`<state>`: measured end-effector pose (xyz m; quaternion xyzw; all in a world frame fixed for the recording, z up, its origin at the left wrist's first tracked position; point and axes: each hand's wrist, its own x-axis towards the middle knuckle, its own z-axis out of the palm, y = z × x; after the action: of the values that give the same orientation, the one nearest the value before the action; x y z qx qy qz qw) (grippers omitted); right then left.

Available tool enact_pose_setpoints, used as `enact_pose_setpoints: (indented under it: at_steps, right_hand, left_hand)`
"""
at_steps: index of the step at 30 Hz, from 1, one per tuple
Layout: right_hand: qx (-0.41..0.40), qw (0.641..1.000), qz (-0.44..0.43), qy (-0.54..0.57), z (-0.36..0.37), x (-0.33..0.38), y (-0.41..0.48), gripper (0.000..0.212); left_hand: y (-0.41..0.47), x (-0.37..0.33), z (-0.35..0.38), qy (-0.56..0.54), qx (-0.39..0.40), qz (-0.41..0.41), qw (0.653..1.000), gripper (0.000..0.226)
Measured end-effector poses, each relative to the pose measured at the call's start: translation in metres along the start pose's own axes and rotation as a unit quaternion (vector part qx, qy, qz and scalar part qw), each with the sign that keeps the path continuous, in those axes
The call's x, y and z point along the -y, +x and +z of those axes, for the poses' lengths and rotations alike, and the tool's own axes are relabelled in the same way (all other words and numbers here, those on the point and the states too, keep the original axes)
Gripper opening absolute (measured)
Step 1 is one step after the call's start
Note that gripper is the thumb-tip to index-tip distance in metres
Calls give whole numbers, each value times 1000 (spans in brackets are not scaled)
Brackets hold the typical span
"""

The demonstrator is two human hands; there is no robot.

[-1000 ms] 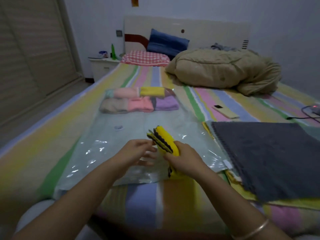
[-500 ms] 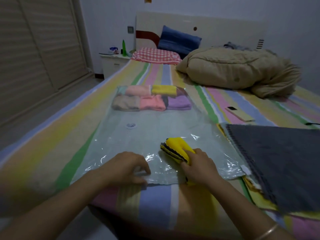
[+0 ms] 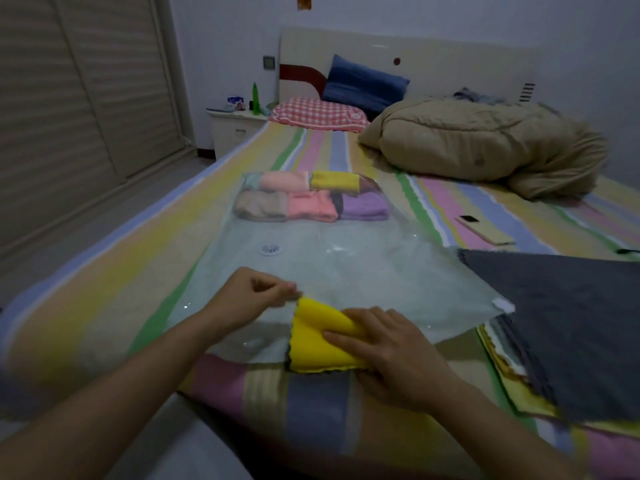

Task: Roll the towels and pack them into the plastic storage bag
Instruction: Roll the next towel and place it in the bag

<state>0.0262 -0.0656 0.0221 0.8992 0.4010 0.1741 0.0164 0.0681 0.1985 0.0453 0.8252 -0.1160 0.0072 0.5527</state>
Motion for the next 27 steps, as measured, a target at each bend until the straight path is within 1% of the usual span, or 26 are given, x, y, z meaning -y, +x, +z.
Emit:
enact_pose_setpoints:
  at_steps: [2,4,6,8,9,10,11,13,14,15,16,18,19,21,23,26,27]
  right_hand:
    - [87,994,62,20,7,-2,0,63]
    - [125,975,162,90,6,-3,8,57]
    - [105,945,262,164,4,-5,25,38]
    - [79,907,350,219,2,-10,52,19]
    - [73,893,383,227,5,-16,68,16]
    - [79,884,400,228,8,-21,86,19]
    - [90,875,413,235,15,-27,104,28]
    - [87,871,421,239,23,-35,140,53]
    - [68,871,425,237,27,-38,157,54]
    - [42,872,428,234,32,-42,171,50]
    - [20,879,423,220,37,-45,186,47]
    - [14,880,425,213,47,-49,215,49]
    - [18,879,424,218,57,-54,231,53]
    - [6,882,419,217,74,-63,268,52]
    - [5,878,427,218,92,-72,305,44]
    - [-2,880,431,202,121,-83,355,49]
    - [-13,873,440,210,127,-89,370,50]
  left_hand:
    - [-2,-12,-1,-45,-3,2,999,21]
    - [-4,-26,-2,-38,-6,28,999,21]
    - [-3,-41,-2,-40,-1,53,998,21]
    - [1,-53,-2,-47,7,62,997,27]
    - [5,-58,-4,-57,15,52,997,31]
    - [9,-64,-8,-71,28,34,996,35]
    - [15,-66,-14,-85,52,11,995,39]
    - [30,-65,-33,-122,97,-38,987,52]
    - [38,-61,-44,-145,90,-54,984,56]
    - [48,-52,-57,-162,57,-63,983,55]
    - [61,-40,-69,-162,4,-69,984,50]
    - [91,-8,-94,-96,-126,-74,985,33]
    - [106,11,-106,-49,-171,-72,981,25]
    - [138,45,-124,-1,-208,-84,975,19]
    - [171,73,-133,-13,-205,-115,972,25]
    - [210,100,-128,-63,-167,-150,972,49]
    - [219,106,-123,-76,-157,-149,973,54]
